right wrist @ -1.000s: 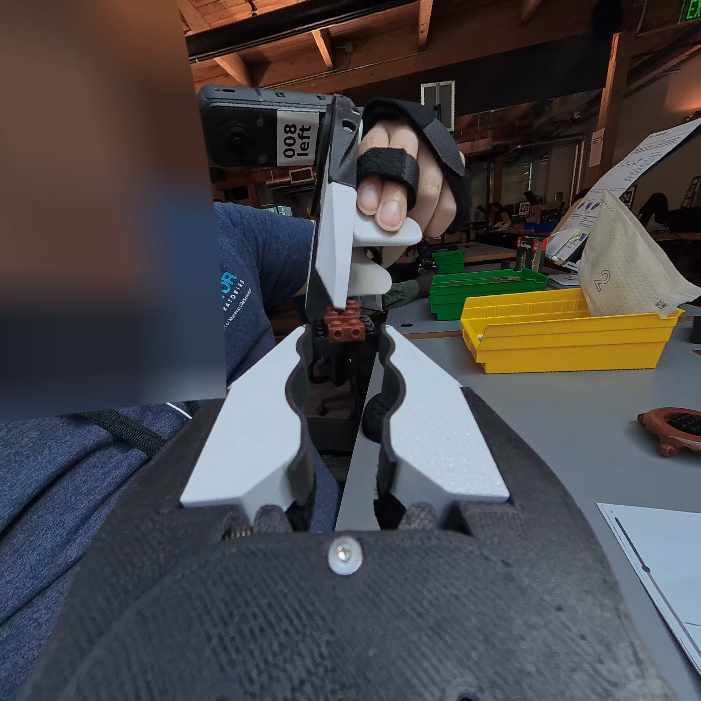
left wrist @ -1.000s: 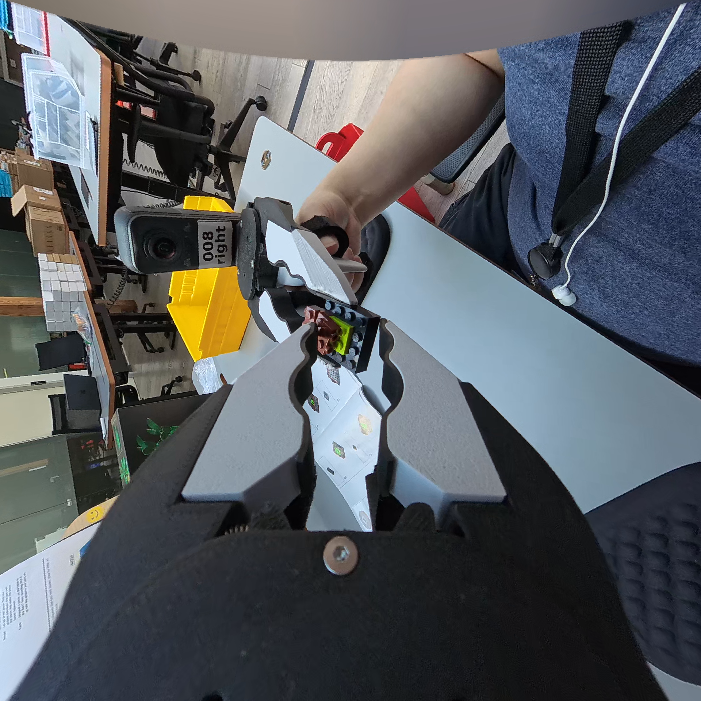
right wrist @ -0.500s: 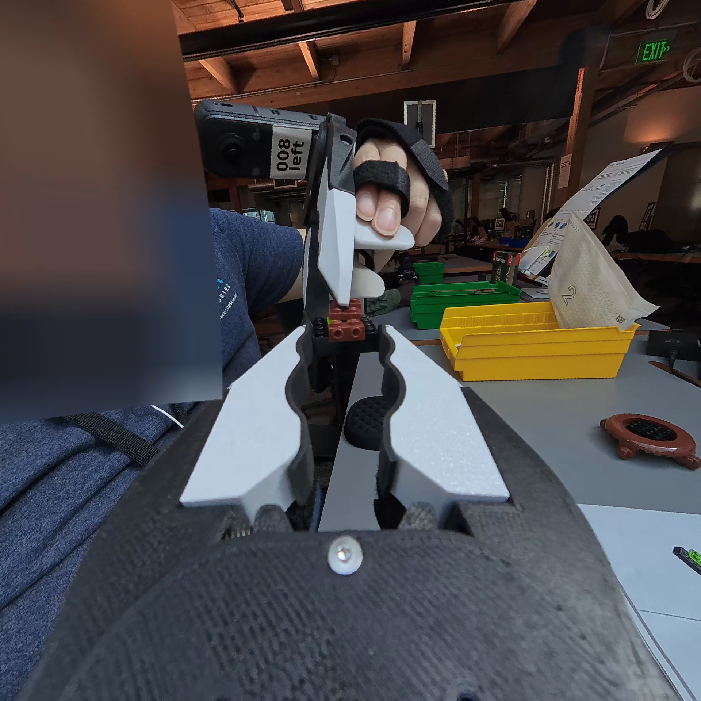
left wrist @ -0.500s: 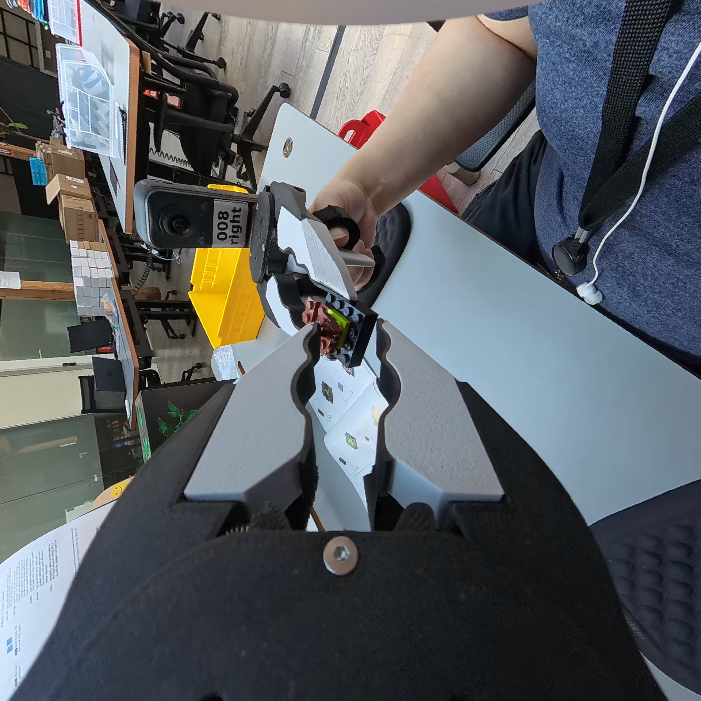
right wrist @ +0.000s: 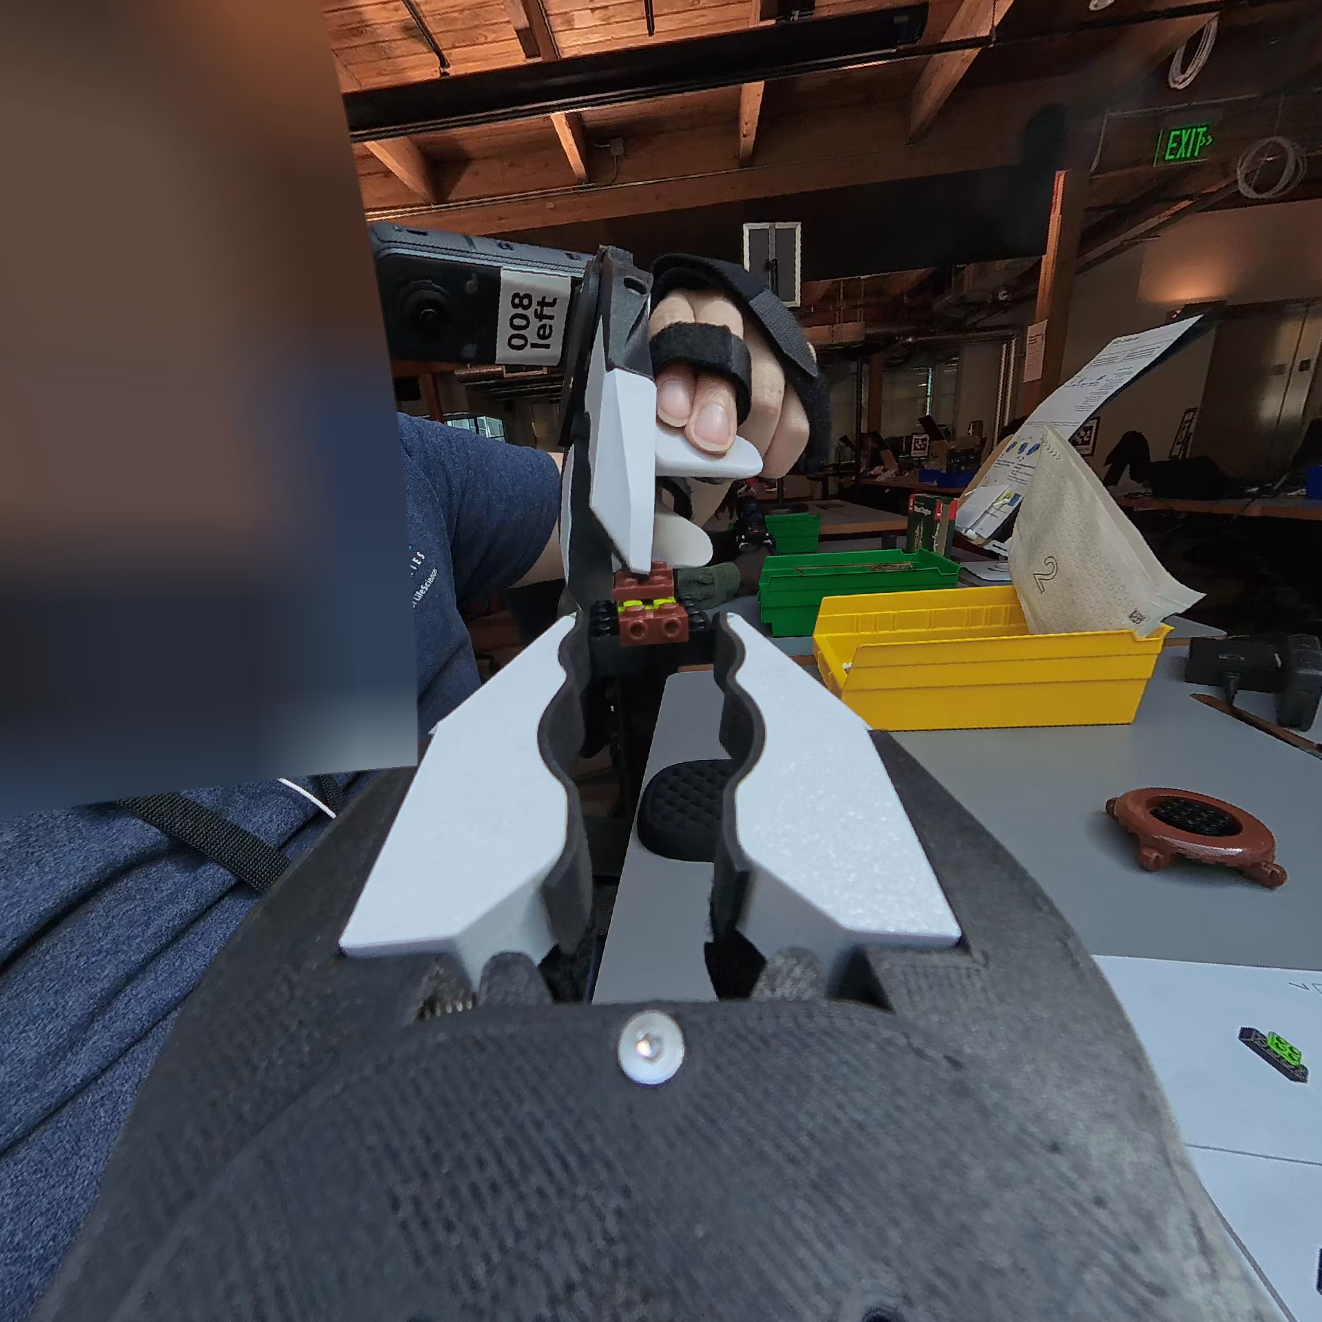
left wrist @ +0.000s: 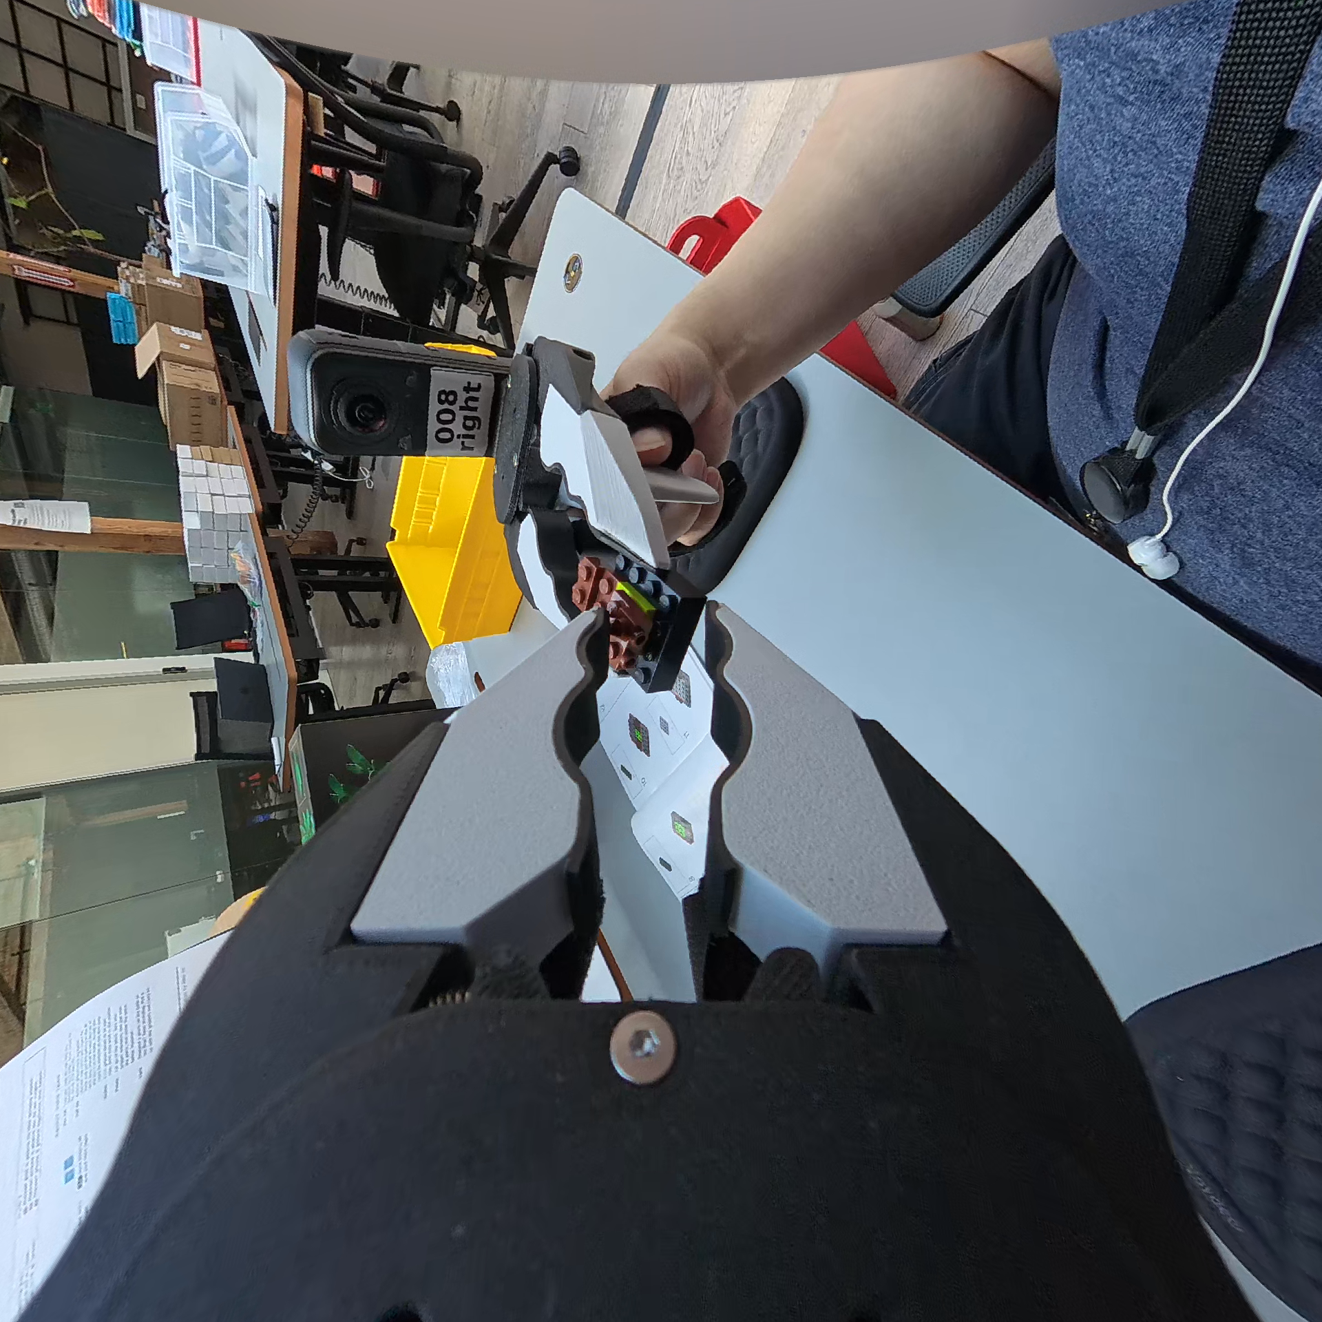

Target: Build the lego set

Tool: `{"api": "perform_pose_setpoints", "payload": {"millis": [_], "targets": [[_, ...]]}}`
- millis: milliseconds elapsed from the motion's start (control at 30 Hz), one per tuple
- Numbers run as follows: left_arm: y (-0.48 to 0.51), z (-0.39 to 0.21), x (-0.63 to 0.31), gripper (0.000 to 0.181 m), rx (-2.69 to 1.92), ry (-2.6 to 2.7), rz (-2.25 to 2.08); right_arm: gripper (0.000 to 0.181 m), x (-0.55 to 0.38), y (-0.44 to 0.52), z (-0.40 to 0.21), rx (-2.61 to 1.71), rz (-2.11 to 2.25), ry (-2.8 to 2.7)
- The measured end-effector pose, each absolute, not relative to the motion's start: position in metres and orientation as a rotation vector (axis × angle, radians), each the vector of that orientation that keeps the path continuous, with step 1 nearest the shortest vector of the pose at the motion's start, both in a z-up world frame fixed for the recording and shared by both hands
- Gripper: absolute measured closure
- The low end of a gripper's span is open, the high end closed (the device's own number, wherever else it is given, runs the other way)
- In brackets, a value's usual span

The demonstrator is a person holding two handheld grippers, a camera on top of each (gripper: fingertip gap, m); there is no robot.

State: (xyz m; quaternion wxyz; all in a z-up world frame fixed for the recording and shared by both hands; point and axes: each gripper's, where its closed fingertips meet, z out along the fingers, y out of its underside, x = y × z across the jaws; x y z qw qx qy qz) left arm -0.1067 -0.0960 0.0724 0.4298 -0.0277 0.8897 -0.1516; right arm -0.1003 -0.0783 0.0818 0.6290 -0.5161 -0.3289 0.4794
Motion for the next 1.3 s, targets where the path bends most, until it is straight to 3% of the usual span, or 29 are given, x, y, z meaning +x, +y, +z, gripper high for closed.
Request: {"api": "perform_pose_setpoints", "payload": {"millis": [833,1300], "targets": [[-0.0903,0.0789,-0.1047,0.171,-0.047,2.161,-0.31,0.148,-0.0953,-0.077,0.0854,-1.148,1.119,-0.712],[-0.0876,0.0754,-0.1061,0.165,-0.047,2.198,-0.277,0.149,-0.0937,-0.0721,0.0857,-1.126,1.193,-0.653]]}}
